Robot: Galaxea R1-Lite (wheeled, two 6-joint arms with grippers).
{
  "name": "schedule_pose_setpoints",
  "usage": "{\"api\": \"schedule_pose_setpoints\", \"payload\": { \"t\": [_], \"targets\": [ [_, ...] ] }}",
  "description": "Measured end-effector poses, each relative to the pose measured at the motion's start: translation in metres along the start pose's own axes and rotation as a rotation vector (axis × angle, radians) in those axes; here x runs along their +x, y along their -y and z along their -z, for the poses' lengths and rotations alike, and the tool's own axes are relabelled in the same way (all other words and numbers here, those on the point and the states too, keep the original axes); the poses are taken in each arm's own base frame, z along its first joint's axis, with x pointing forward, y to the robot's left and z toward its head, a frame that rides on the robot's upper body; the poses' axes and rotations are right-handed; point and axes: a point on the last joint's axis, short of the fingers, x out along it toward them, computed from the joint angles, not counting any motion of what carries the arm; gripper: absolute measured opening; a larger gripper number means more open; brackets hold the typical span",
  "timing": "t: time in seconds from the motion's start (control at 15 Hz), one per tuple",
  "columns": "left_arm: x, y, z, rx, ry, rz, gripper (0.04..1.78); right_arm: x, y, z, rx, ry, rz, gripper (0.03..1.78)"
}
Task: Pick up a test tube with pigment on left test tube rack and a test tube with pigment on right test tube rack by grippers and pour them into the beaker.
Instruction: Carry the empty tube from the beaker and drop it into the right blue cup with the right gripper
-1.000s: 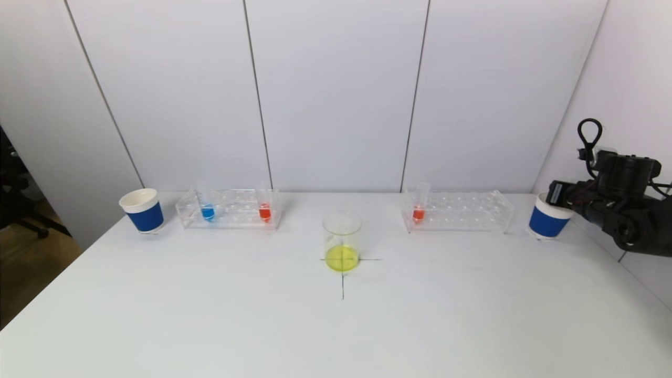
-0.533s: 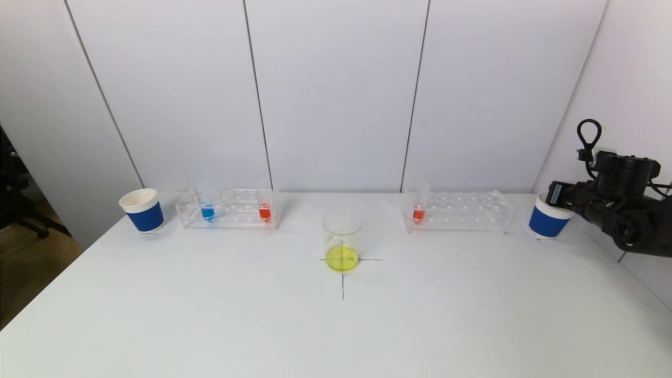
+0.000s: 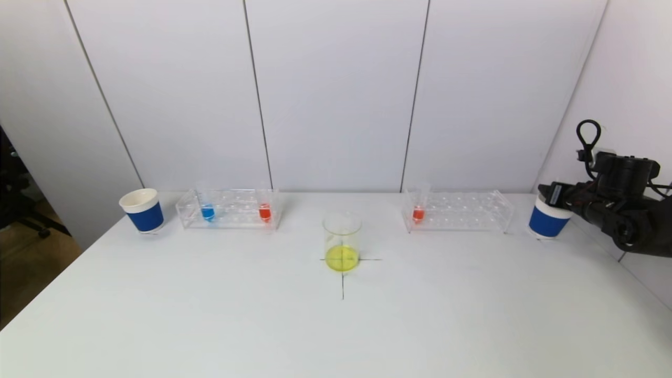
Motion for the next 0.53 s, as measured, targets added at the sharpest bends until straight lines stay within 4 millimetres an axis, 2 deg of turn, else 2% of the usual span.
{"api": "schedule_pose_setpoints", "payload": {
  "t": [0.13, 0.27, 0.53],
  "targets": [
    [0.0, 0.0, 0.0, 0.0, 0.0, 0.0, 1.76, -0.001, 0.0, -0.001, 0.0, 0.002, 0.0, 1.56],
    [0.0, 0.0, 0.0, 0.0, 0.0, 0.0, 1.76, -0.002, 0.0, -0.003, -0.002, 0.008, -0.001, 1.72],
    [0.0, 0.0, 0.0, 0.0, 0.0, 0.0, 1.76, -0.009, -0.001, -0.015, -0.001, 0.042, -0.009, 1.78]
  ]
}}
